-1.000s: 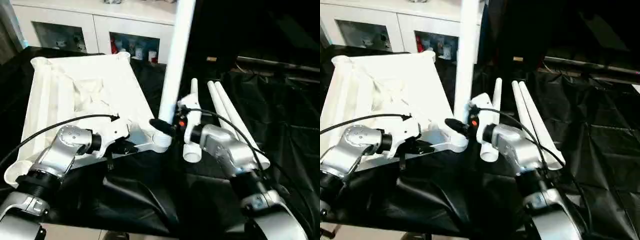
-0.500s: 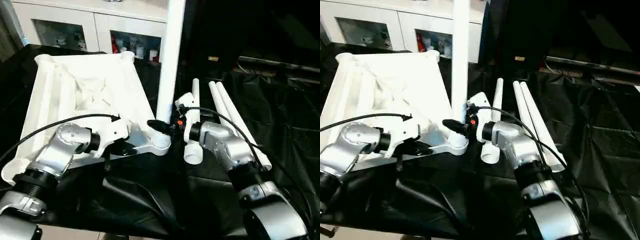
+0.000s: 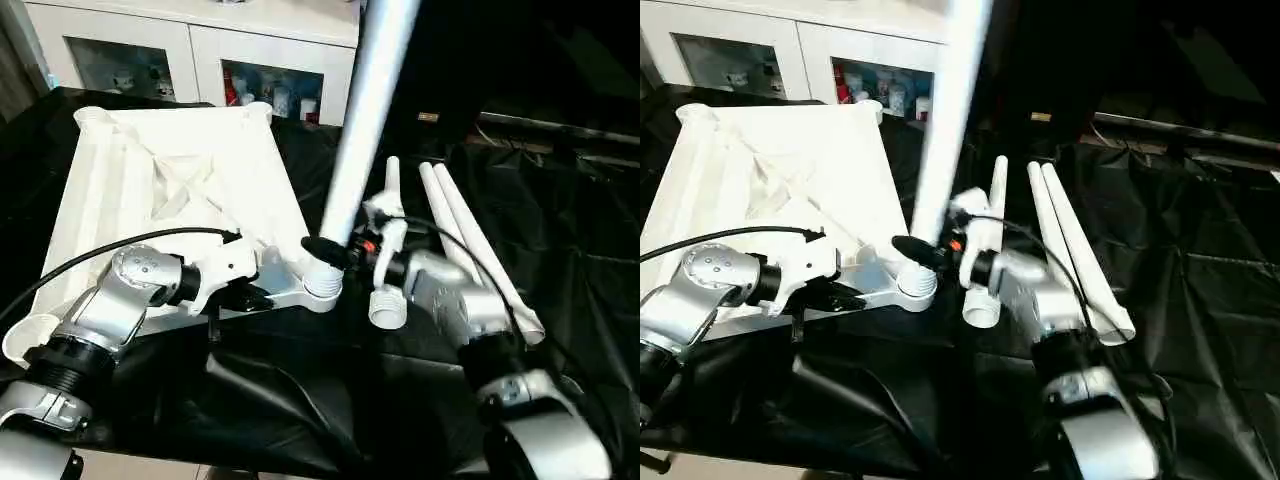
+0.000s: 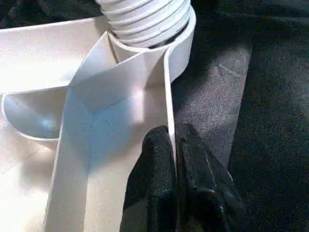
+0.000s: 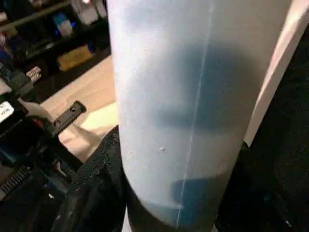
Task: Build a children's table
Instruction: Insert table leg to table base
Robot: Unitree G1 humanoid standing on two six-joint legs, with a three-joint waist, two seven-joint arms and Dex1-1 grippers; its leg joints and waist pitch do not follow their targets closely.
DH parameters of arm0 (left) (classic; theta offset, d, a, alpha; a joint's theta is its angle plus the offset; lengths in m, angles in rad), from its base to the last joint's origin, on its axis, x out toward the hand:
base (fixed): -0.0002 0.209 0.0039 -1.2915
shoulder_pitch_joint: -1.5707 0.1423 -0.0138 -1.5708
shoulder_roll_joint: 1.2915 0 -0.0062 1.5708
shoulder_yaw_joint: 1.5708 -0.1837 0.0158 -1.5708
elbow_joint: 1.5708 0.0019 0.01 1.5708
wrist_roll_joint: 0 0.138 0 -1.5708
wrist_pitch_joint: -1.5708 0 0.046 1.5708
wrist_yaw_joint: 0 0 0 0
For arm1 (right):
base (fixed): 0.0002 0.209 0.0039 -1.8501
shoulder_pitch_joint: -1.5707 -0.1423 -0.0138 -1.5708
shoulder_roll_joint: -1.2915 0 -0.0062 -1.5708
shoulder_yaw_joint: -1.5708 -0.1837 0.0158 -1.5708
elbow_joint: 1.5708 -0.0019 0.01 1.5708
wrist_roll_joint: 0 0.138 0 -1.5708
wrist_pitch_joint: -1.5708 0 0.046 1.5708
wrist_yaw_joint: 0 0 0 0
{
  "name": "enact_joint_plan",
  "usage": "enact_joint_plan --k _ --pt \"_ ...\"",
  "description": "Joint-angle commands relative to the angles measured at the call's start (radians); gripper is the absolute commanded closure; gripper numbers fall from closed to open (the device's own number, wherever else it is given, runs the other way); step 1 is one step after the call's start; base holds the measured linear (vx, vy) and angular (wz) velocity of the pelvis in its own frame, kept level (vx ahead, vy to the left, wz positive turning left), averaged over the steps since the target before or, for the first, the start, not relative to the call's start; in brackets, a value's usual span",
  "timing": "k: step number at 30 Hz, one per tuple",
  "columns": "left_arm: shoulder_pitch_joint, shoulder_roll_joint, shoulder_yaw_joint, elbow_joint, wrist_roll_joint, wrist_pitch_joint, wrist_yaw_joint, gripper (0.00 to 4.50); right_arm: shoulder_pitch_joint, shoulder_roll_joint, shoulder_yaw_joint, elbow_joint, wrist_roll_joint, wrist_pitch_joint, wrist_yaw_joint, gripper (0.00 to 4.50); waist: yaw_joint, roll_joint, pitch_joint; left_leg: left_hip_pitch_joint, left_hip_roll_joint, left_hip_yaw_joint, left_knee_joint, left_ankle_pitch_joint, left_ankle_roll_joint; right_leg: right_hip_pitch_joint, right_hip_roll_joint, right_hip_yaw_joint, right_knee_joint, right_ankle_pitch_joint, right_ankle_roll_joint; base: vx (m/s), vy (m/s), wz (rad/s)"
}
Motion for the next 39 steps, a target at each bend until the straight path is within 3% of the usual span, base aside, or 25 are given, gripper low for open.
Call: enact_joint_plan --k 1,3,4,5,6,7,8,13,16,23,25,26,27,28,31,32,35,37,39 --pt "-0.030 -0.005 -0.029 -0.006 0.030 -0.022 -0.028 4.50 0.048 -0.004 -0.024 0.044 -0.016 -0.027 -0.047 2.61 -0.008 0.042 -0.060 0.033 0.043 -0.023 -0.091 -0.416 -0.087 0.018 -0.084 0.045 -0.084 -0.355 -0.187 0.000 0.000 0.00" --pt "-0.034 -0.006 -0.030 -0.002 0.032 -0.023 -0.029 4.50 0.066 0.008 -0.035 0.055 -0.015 -0.050 -0.061 2.61 -0.010 0.039 -0.059 0.035 0.043 -0.024 -0.092 -0.442 -0.088 0.016 -0.085 0.045 -0.090 -0.389 -0.182 0.000 0.000 0.00" --pt "-0.036 -0.005 -0.031 0.001 0.033 -0.024 -0.030 4.50 0.076 0.014 -0.040 0.057 -0.014 -0.068 -0.067 2.61 -0.007 0.050 -0.059 0.036 0.043 -0.026 -0.092 -0.448 -0.090 0.015 -0.086 0.045 -0.089 -0.393 -0.182 0.000 0.000 0.00" --pt "-0.038 -0.005 -0.031 0.003 0.035 -0.025 -0.031 4.50 0.083 0.019 -0.043 0.057 -0.013 -0.080 -0.069 2.61 -0.010 0.045 -0.059 0.035 0.043 -0.024 -0.093 -0.452 -0.088 0.015 -0.086 0.046 -0.092 -0.394 -0.181 0.000 0.000 0.00" --pt "-0.040 -0.005 -0.032 0.006 0.035 -0.026 -0.031 4.50 0.092 0.023 -0.045 0.056 -0.013 -0.093 -0.071 2.61 -0.009 0.051 -0.059 0.036 0.043 -0.028 -0.093 -0.466 -0.089 0.015 -0.085 0.045 -0.091 -0.407 -0.181 0.000 0.000 0.00" --pt "-0.041 -0.005 -0.032 0.008 0.036 -0.026 -0.031 4.50 0.098 0.026 -0.047 0.055 -0.014 -0.103 -0.072 2.61 -0.010 0.047 -0.058 0.036 0.044 -0.026 -0.094 -0.466 -0.088 0.015 -0.084 0.045 -0.092 -0.405 -0.181 0.000 0.000 0.00" --pt "-0.043 -0.005 -0.032 0.010 0.036 -0.027 -0.031 4.50 0.107 0.027 -0.042 0.052 -0.020 -0.119 -0.070 2.61 -0.009 0.053 -0.057 0.037 0.043 -0.027 -0.093 -0.473 -0.088 0.012 -0.085 0.046 -0.093 -0.410 -0.181 0.000 0.000 0.00" --pt "-0.058 -0.005 -0.033 0.030 0.040 -0.034 -0.035 4.50 0.171 0.026 0.000 0.005 -0.088 -0.236 -0.074 2.61 -0.009 0.054 -0.054 0.035 0.043 -0.029 -0.097 -0.497 -0.085 0.012 -0.085 0.045 -0.099 -0.445 -0.170 0.000 0.000 0.00" --pt "-0.060 -0.003 -0.033 0.034 0.044 -0.035 -0.035 4.50 0.196 0.016 0.017 -0.022 -0.108 -0.265 -0.074 2.61 -0.008 0.056 -0.054 0.038 0.043 -0.029 -0.096 -0.505 -0.080 0.009 -0.087 0.048 -0.104 -0.474 -0.164 0.000 0.000 0.00" --pt "-0.062 -0.004 -0.035 0.042 0.041 -0.040 -0.039 4.50 0.194 -0.006 0.033 -0.042 -0.130 -0.282 -0.077 2.61 -0.011 0.062 -0.055 0.036 0.045 -0.030 -0.100 -0.507 -0.082 0.011 -0.083 0.047 -0.099 -0.427 -0.176 0.000 0.000 0.00" --pt "-0.061 -0.005 -0.036 0.041 0.041 -0.040 -0.039 4.50 0.189 -0.009 0.040 -0.038 -0.137 -0.280 -0.075 2.61 -0.011 0.060 -0.054 0.036 0.044 -0.029 -0.100 -0.508 -0.080 0.011 -0.084 0.048 -0.100 -0.430 -0.177 0.000 0.000 0.00" --pt "-0.055 -0.009 -0.036 0.036 0.039 -0.038 -0.036 4.50 0.166 -0.017 0.058 -0.024 -0.153 -0.266 -0.064 2.61 -0.012 0.050 -0.053 0.035 0.044 -0.028 -0.099 -0.500 -0.075 0.011 -0.085 0.048 -0.100 -0.444 -0.176 0.000 0.000 0.00" --pt "-0.053 -0.010 -0.036 0.034 0.038 -0.038 -0.036 4.50 0.160 -0.019 0.062 -0.020 -0.156 -0.261 -0.061 2.61 -0.012 0.053 -0.053 0.035 0.044 -0.029 -0.099 -0.499 -0.075 0.011 -0.086 0.047 -0.099 -0.454 -0.175 0.000 0.000 0.00" --pt "-0.043 -0.016 -0.036 0.025 0.035 -0.034 -0.033 4.50 0.130 -0.029 0.089 0.003 -0.176 -0.243 -0.041 2.61 -0.016 0.042 -0.051 0.033 0.043 -0.027 -0.100 -0.494 -0.071 0.011 -0.085 0.047 -0.104 -0.479 -0.166 0.000 0.000 0.00" --pt "-0.023 -0.027 -0.042 0.015 0.041 -0.036 -0.026 4.50 0.074 -0.045 0.145 0.067 -0.217 -0.235 0.007 2.61 -0.019 0.045 -0.048 0.033 0.044 -0.030 -0.097 -0.493 -0.070 0.009 -0.091 0.047 -0.107 -0.537 -0.155 0.000 0.000 0.00" --pt "-0.022 -0.029 -0.043 0.015 0.041 -0.036 -0.025 4.50 0.069 -0.045 0.148 0.073 -0.219 -0.235 0.012 2.61 -0.019 0.038 -0.046 0.033 0.044 -0.032 -0.096 -0.494 -0.067 0.008 -0.093 0.046 -0.110 -0.576 -0.141 0.000 0.000 0.00" --pt "-0.015 -0.036 -0.045 0.005 0.038 -0.031 -0.021 4.50 0.041 -0.059 0.177 0.108 -0.234 -0.224 0.057 2.61 -0.023 0.030 -0.044 0.044 0.043 -0.032 -0.092 -0.516 -0.062 -0.004 -0.096 0.046 -0.123 -0.650 -0.113 0.000 0.000 0.00" --pt "-0.011 -0.039 -0.045 -0.001 0.036 -0.028 -0.019 4.50 0.031 -0.067 0.191 0.123 -0.244 -0.223 0.079 2.61 -0.027 0.028 -0.047 0.042 0.046 -0.036 -0.101 -0.530 -0.064 0.003 -0.091 0.041 -0.123 -0.624 -0.109 0.000 0.000 0.00" --pt "-0.011 -0.040 -0.045 -0.002 0.037 -0.027 -0.016 4.50 0.025 -0.073 0.199 0.137 -0.254 -0.234 0.093 2.61 -0.028 0.028 -0.049 0.043 0.047 -0.035 -0.102 -0.535 -0.067 0.001 -0.088 0.041 -0.119 -0.588 -0.117 0.000 0.000 0.00"
